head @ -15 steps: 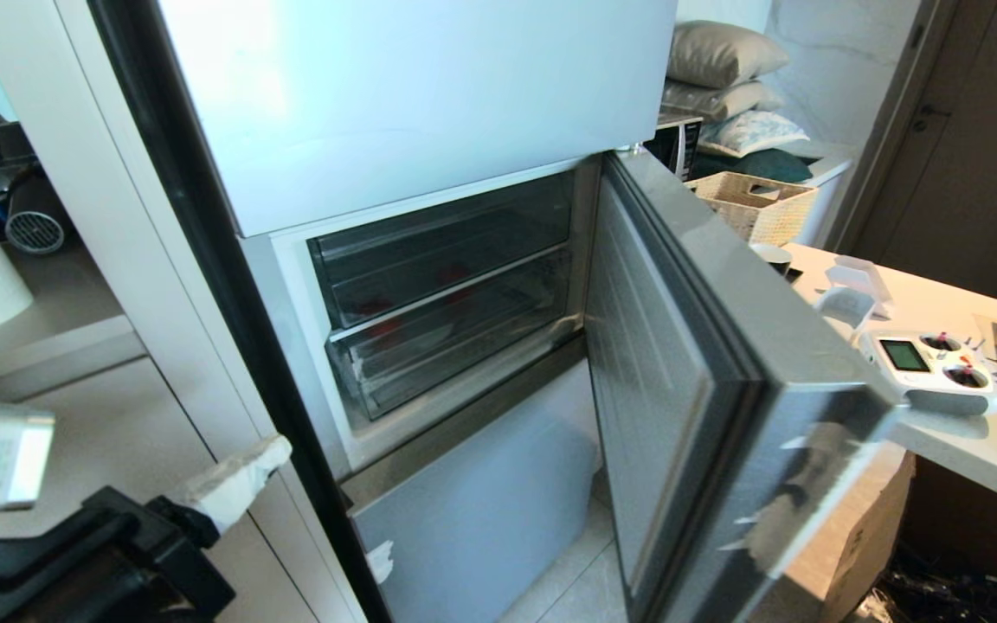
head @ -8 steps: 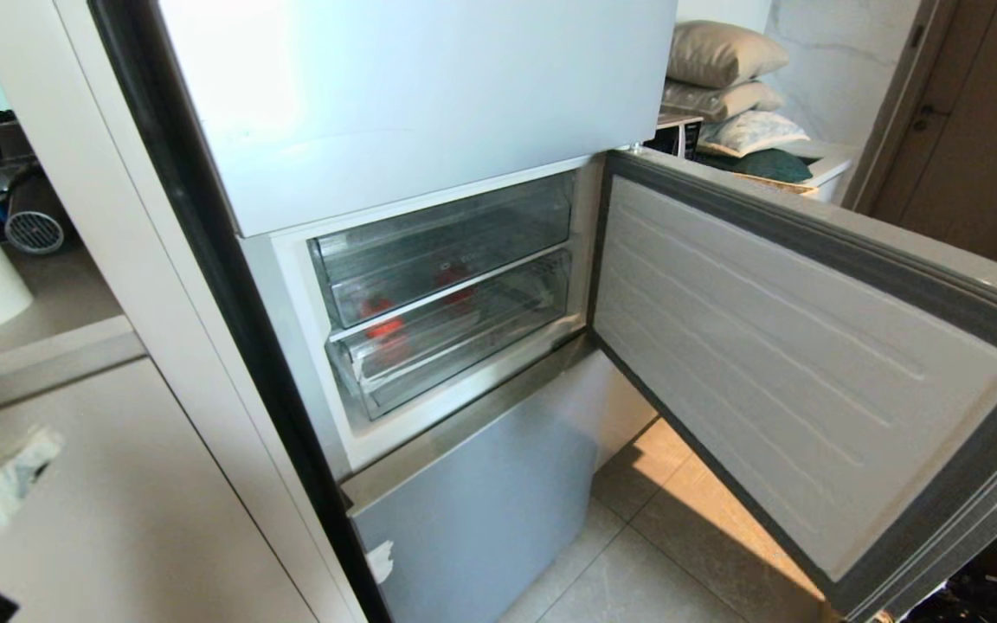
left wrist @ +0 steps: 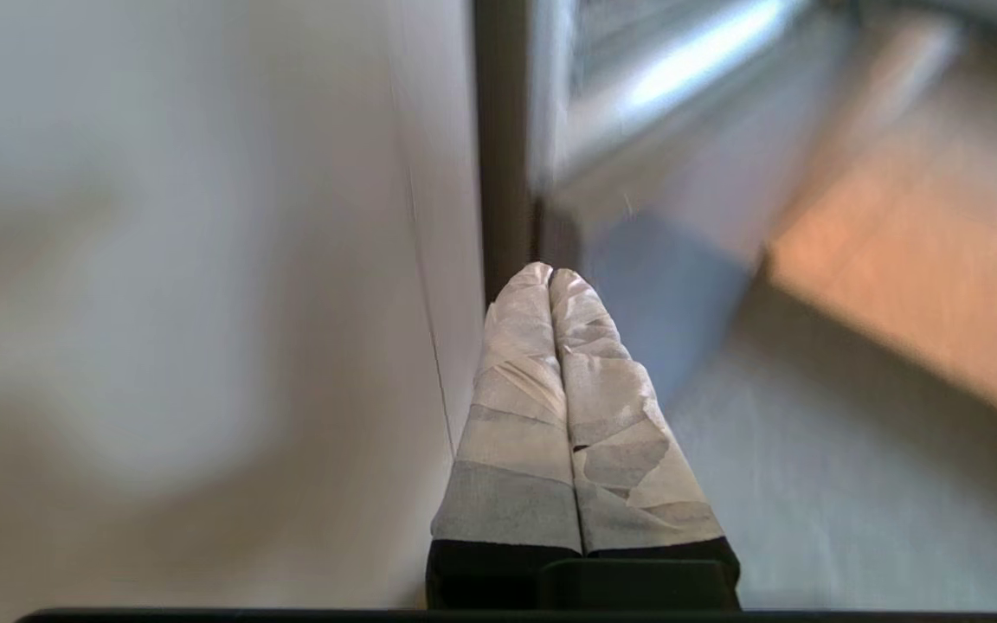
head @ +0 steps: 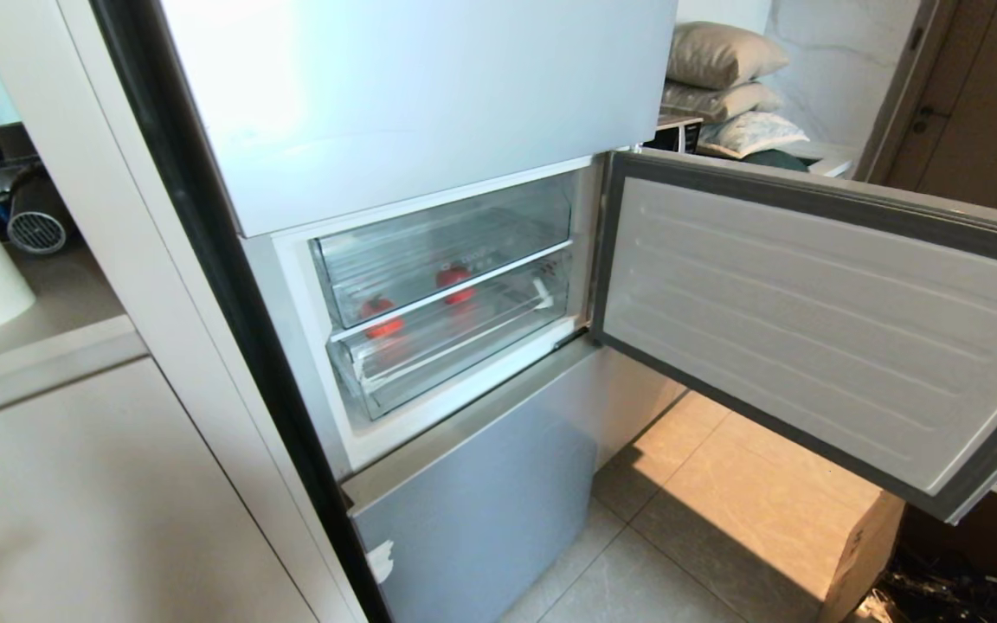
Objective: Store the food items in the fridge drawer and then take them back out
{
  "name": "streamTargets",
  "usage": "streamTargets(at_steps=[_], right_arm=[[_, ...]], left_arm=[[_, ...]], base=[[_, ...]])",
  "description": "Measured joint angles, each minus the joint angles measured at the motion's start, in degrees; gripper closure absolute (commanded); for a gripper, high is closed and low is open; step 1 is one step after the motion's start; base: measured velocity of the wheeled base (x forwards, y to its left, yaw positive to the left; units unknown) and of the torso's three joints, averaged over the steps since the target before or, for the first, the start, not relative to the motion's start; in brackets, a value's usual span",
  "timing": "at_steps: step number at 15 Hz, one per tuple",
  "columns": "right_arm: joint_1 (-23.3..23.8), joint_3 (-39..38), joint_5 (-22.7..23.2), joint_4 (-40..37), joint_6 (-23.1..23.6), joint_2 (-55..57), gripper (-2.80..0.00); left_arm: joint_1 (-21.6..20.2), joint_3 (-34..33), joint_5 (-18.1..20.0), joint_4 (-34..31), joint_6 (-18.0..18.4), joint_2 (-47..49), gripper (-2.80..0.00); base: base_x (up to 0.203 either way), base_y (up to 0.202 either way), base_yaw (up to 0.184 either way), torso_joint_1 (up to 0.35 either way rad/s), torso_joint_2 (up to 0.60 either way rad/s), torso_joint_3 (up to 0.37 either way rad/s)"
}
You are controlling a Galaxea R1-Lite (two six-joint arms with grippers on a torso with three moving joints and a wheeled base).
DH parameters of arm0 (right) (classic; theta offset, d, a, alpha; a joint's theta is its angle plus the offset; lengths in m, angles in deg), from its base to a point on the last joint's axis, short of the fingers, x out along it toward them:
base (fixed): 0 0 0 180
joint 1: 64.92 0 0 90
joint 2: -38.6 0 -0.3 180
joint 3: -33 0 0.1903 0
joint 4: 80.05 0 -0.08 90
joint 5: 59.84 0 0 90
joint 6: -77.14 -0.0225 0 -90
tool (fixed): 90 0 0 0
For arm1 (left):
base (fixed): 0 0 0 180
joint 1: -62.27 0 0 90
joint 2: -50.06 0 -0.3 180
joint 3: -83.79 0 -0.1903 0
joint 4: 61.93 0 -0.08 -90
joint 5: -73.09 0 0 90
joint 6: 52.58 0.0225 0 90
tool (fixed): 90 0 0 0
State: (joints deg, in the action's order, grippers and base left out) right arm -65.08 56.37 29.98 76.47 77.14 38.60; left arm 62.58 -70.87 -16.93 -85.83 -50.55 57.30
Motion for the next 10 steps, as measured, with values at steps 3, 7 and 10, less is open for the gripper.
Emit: streamTargets(at_steps=[3, 7, 10], right_arm=[[0.0, 0.0, -0.01, 0.01, 0.0, 0.0, 0.0], [0.0, 0.0, -0.01, 0.03, 0.0, 0.0, 0.0], [-0.02, 0.0, -0.01, 0.01, 0.0, 0.0, 0.0]], left_arm=[[-0.15, -0.34, 1.33, -3.1, 2.24, -5.09, 0.0], [-0.12, -1.68, 0.97, -0.21, 3.96, -6.54, 0.0], [-0.12, -1.73, 2.62, -0.29, 4.38, -6.46, 0.0]], base=[[0.0, 0.0, 0.0, 0.0, 0.0, 0.0], [0.0, 0.0, 0.0, 0.0, 0.0, 0.0], [0.0, 0.0, 0.0, 0.0, 0.0, 0.0]])
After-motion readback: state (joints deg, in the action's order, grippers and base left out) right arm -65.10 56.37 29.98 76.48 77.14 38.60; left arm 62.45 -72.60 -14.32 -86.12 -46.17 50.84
